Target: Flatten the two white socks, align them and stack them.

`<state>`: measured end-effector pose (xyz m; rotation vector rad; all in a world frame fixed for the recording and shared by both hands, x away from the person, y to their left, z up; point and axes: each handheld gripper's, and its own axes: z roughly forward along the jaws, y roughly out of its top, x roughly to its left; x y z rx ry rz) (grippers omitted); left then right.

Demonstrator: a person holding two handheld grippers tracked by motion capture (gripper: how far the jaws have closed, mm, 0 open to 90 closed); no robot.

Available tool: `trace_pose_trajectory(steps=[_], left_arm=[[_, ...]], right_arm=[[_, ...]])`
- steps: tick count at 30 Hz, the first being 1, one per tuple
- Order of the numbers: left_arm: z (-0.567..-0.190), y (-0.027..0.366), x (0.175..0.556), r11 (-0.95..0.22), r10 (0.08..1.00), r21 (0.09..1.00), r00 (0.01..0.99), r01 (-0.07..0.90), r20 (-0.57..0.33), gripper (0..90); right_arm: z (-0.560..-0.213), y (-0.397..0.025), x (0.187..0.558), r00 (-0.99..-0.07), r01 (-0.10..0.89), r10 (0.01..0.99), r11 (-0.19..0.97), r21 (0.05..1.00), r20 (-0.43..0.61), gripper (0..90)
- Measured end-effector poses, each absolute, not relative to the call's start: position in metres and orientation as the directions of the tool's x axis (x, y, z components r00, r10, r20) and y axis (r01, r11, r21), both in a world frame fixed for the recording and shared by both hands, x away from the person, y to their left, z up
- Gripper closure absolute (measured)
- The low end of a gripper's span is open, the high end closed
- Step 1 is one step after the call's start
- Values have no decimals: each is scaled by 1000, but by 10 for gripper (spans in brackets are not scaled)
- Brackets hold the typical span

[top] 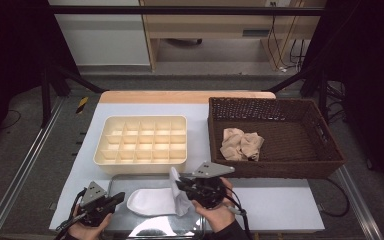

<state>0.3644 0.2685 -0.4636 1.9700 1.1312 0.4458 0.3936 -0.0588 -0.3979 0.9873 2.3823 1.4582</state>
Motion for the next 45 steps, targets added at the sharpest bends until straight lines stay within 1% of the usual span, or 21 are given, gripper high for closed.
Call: trace_pose_trajectory(steps=[5, 10, 17, 23, 26, 28, 31, 33, 36, 38, 41, 45], left_arm=[[-466, 266, 363, -292, 834, 777, 545, 558, -78, 896], [-469, 263, 363, -303, 828, 775, 556, 555, -74, 896], [-470, 263, 363, -308, 827, 771, 558, 557, -72, 896], [-470, 263, 363, -312, 828, 769, 557, 558, -68, 896], [-469, 265, 364, -300, 830, 773, 553, 559, -78, 897], [-467, 266, 364, -288, 831, 779, 550, 557, -86, 896], [-464, 269, 363, -264, 830, 790, 547, 553, -106, 896], [-461, 270, 362, -252, 829, 796, 547, 551, -116, 896], [-461, 269, 361, -249, 827, 795, 549, 553, -123, 895], [-463, 268, 361, -256, 826, 790, 551, 557, -120, 892], [-464, 266, 361, -275, 826, 785, 554, 555, -103, 892], [-467, 265, 361, -297, 826, 777, 558, 556, -84, 895]], right_arm=[[-405, -21, 392, -804, 428, 572, 365, 827, 164, 819], [-418, 12, 390, -826, 415, 549, 436, 798, 129, 819], [-432, 38, 387, -840, 404, 531, 483, 777, 106, 818], [-444, 56, 387, -852, 404, 511, 498, 767, 117, 812], [-453, 62, 388, -857, 424, 493, 508, 749, 151, 786], [-456, 63, 388, -860, 444, 473, 513, 735, 189, 733], [-449, 58, 387, -869, 433, 451, 499, 750, 202, 696], [-442, 50, 387, -869, 424, 455, 483, 766, 194, 694], [-434, 36, 389, -851, 432, 494, 462, 775, 180, 706], [-438, 32, 391, -840, 447, 510, 457, 769, 184, 700], [-449, 36, 389, -844, 454, 501, 472, 756, 193, 675], [-460, 50, 384, -858, 430, 486, 502, 751, 167, 644]])
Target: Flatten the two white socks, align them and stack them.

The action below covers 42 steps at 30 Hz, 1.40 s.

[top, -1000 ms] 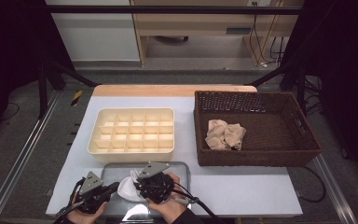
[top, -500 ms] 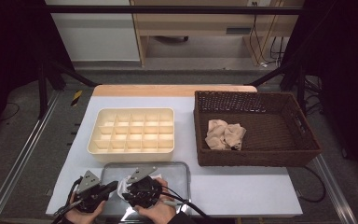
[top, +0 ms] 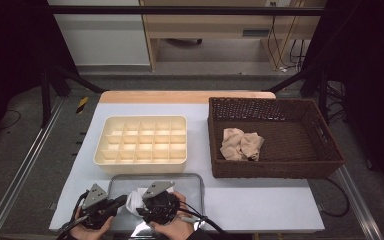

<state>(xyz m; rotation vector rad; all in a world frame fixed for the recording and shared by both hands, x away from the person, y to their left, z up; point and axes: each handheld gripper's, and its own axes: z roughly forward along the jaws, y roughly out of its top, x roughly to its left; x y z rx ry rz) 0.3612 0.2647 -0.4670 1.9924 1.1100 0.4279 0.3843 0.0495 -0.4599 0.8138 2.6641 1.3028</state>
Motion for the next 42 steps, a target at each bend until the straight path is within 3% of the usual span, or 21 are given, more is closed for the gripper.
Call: trace_pose_trajectory(steps=[2, 6, 8, 19, 23, 29, 34, 42], left_arm=[[-469, 263, 361, -313, 824, 771, 563, 554, -70, 895], [-470, 262, 362, -317, 823, 769, 564, 555, -68, 895], [-470, 262, 362, -319, 823, 768, 564, 556, -66, 896], [-471, 262, 362, -321, 823, 762, 564, 562, -69, 896], [-471, 262, 363, -320, 823, 762, 564, 563, -71, 896], [-468, 266, 363, -296, 828, 775, 554, 558, -83, 896], [-459, 272, 364, -247, 826, 804, 552, 541, -117, 896], [-437, 253, 365, -283, 787, 833, 612, 476, -82, 896]], right_arm=[[-464, 54, 384, -858, 425, 491, 516, 744, 150, 657], [-468, 56, 383, -866, 391, 490, 533, 751, 104, 852], [-466, 54, 385, -866, 393, 487, 530, 751, 110, 873], [-432, 53, 387, -892, 353, 429, 463, 813, 142, 886], [-447, 62, 385, -904, 362, 392, 495, 790, 168, 883], [-472, 64, 389, -889, 410, 414, 523, 747, 198, 851], [-455, 52, 388, -891, 403, 404, 486, 775, 210, 785], [-428, -3, 394, -840, 416, 520, 434, 799, 155, 864]])
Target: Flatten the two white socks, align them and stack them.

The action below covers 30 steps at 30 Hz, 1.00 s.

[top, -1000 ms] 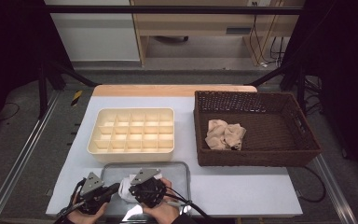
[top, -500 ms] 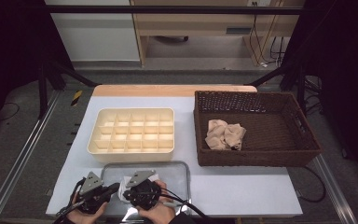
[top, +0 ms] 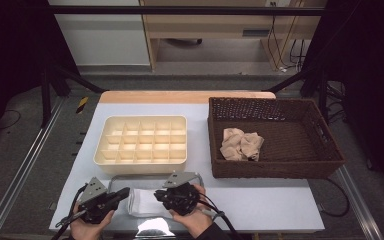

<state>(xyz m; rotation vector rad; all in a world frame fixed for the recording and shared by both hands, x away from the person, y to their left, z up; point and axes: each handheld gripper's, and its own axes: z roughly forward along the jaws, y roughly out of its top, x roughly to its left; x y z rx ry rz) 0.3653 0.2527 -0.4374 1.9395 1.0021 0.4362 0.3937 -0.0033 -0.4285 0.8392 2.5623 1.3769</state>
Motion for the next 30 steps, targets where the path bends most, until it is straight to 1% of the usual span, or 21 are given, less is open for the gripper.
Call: trace_pose_trajectory(steps=[3, 6, 8, 12, 15, 16, 17, 19, 21, 23, 25, 27, 30], left_arm=[[-441, 233, 366, -349, 765, 810, 642, 472, -45, 896], [-451, 224, 367, -394, 758, 774, 651, 496, -31, 896], [-456, 222, 367, -430, 758, 751, 652, 502, -2, 896], [-458, 222, 367, -445, 752, 734, 659, 514, -5, 893], [-451, 228, 364, -418, 764, 758, 646, 500, -5, 872], [-448, 231, 363, -407, 771, 766, 637, 497, -4, 854], [-446, 234, 362, -396, 779, 774, 627, 494, -2, 839], [-443, 241, 360, -378, 795, 781, 607, 498, -2, 806], [-448, 244, 361, -380, 799, 764, 602, 521, -13, 790], [-456, 244, 361, -395, 799, 741, 601, 544, -15, 786], [-461, 242, 363, -402, 800, 731, 600, 552, -12, 791], [-461, 242, 364, -406, 798, 729, 602, 552, -11, 798], [-463, 240, 365, -401, 798, 732, 603, 551, -17, 808]], right_arm=[[-443, -14, 392, -826, 449, 537, 445, 775, 170, 861], [-462, -19, 388, -814, 474, 553, 460, 751, 175, 869], [-474, -21, 387, -805, 485, 567, 461, 743, 174, 878], [-473, -24, 386, -807, 480, 562, 447, 755, 180, 853], [-464, -31, 384, -800, 472, 575, 424, 773, 174, 800], [-462, -35, 383, -789, 479, 588, 411, 775, 176, 746], [-462, -37, 382, -779, 490, 600, 405, 772, 180, 710], [-467, -43, 381, -758, 513, 624, 393, 763, 189, 639], [-472, -44, 381, -750, 526, 634, 397, 752, 190, 612], [-478, -43, 382, -745, 541, 635, 397, 741, 204, 618], [-481, -41, 382, -747, 545, 632, 402, 736, 207, 655], [-482, -40, 383, -752, 551, 617, 396, 734, 232, 725], [-483, -41, 384, -756, 563, 601, 391, 729, 261, 806]])
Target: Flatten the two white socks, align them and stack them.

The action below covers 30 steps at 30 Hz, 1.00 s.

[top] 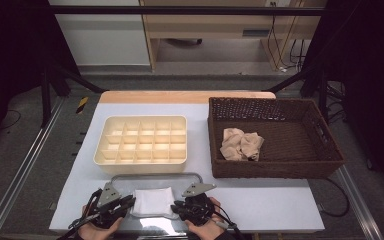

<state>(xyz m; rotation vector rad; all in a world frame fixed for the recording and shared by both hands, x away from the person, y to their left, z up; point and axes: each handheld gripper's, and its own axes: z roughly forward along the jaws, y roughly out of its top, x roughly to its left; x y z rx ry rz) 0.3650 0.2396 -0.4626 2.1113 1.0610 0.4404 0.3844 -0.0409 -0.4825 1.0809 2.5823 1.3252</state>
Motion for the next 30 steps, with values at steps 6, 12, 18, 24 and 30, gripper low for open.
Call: trace_pose_trajectory(steps=[6, 12, 18, 24, 30], left_arm=[[-464, 226, 369, -395, 768, 748, 639, 533, -50, 810], [-464, 202, 378, -402, 753, 765, 657, 503, -36, 815], [-448, 208, 381, -347, 759, 803, 649, 484, -63, 812], [-432, 194, 378, -366, 723, 825, 690, 431, -40, 845], [-448, 163, 381, -423, 682, 797, 731, 430, -32, 893]], right_arm=[[-473, -55, 389, -745, 555, 630, 405, 727, 219, 843], [-469, -78, 394, -703, 574, 684, 387, 721, 192, 831], [-465, -89, 393, -687, 575, 692, 329, 749, 223, 756], [-469, -88, 393, -682, 579, 698, 332, 744, 219, 704], [-479, -85, 395, -679, 594, 698, 344, 727, 225, 727]])
